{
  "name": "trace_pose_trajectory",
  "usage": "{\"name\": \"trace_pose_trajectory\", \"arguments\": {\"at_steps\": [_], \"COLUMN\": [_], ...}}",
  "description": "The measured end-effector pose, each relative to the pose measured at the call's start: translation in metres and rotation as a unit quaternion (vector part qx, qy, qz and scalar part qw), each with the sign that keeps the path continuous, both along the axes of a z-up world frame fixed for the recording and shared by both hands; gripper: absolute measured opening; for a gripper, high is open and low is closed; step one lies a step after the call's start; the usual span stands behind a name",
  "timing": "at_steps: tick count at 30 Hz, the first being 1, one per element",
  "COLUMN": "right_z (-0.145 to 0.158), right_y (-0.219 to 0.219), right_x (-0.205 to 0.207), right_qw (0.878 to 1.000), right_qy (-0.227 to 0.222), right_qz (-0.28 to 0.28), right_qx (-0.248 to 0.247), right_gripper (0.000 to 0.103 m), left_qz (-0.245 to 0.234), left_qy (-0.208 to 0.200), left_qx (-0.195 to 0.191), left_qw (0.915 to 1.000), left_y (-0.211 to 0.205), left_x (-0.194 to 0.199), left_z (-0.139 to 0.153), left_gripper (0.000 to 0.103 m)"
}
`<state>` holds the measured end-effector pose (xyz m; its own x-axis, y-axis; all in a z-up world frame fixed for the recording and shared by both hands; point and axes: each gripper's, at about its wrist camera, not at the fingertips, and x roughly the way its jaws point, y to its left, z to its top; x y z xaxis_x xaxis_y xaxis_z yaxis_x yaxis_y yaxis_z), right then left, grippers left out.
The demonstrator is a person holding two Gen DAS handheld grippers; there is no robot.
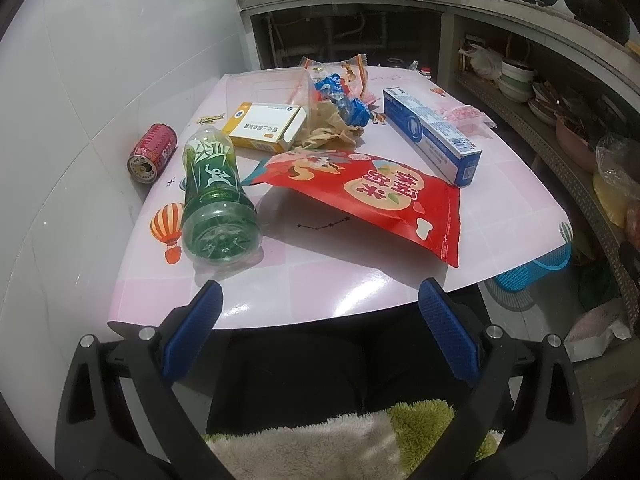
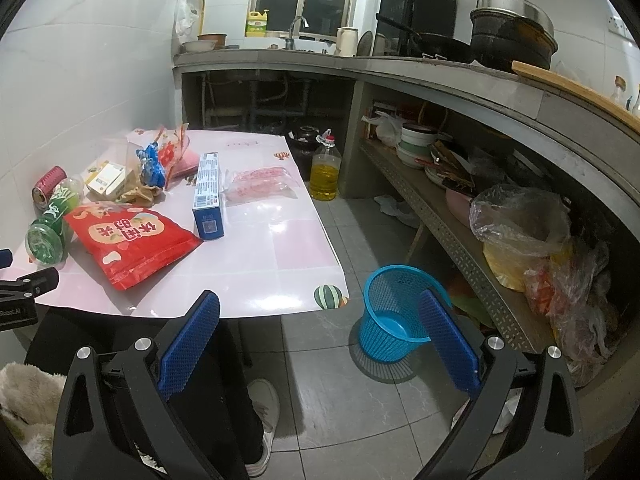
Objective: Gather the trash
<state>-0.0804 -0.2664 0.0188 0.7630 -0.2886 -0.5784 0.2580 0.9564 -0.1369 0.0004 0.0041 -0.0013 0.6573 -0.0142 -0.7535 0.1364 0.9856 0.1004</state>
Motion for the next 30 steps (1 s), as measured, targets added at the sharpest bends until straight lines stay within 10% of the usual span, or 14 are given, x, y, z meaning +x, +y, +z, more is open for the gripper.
{"name": "trace_pose_trajectory", "arguments": {"at_steps": [30], "right_z": [0.0018], "right_y": [0.0046], "right_x": [0.0037], "right_qw": [1.000], "right_qy": [-0.001], "right_qz": [0.000], "right_qx": [0.001], "right_gripper": [0.097], "left_qz": [0.006], "left_qy": [0.004], "left_qx": [0.002], "left_qw": [1.0000], "left_y": [0.0029], "left_x": [0.0018], "left_z": [-0.0028], "left_gripper": [0.094]}}
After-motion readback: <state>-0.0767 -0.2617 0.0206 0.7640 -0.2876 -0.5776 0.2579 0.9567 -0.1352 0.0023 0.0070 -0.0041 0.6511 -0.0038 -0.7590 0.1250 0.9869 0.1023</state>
